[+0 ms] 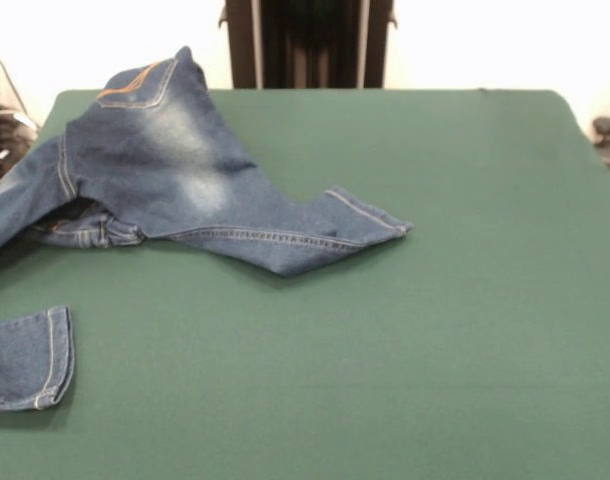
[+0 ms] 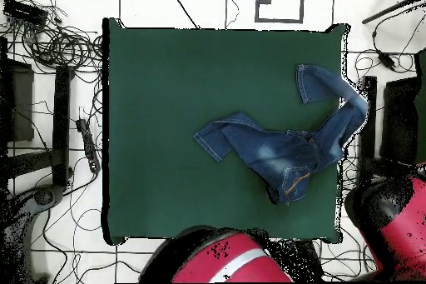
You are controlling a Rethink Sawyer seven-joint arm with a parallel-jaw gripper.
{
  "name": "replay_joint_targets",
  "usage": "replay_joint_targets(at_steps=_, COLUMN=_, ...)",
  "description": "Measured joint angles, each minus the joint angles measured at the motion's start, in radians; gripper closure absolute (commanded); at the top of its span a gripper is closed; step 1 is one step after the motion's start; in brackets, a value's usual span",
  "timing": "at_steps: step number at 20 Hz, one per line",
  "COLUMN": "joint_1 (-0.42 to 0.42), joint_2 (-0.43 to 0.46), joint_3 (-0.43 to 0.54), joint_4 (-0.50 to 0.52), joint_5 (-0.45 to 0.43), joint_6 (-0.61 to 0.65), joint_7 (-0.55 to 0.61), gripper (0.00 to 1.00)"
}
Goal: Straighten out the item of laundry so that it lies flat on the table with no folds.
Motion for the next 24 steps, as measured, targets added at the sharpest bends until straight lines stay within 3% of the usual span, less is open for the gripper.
replay_joint_targets(at_steps=18, joint_1=0.133, joint_2=0.096, joint_3=-0.058, joint_4=0.091, joint_5=0.316, joint_6=-0.016, joint_7=0.000, gripper=0.00)
replay_joint_targets(at_steps=24, joint_1=0.196, joint_2=0.148, joint_3=-0.090, joint_4=0.109, joint_5=0.458, joint_6=-0.016, joint_7=0.000, gripper=0.00)
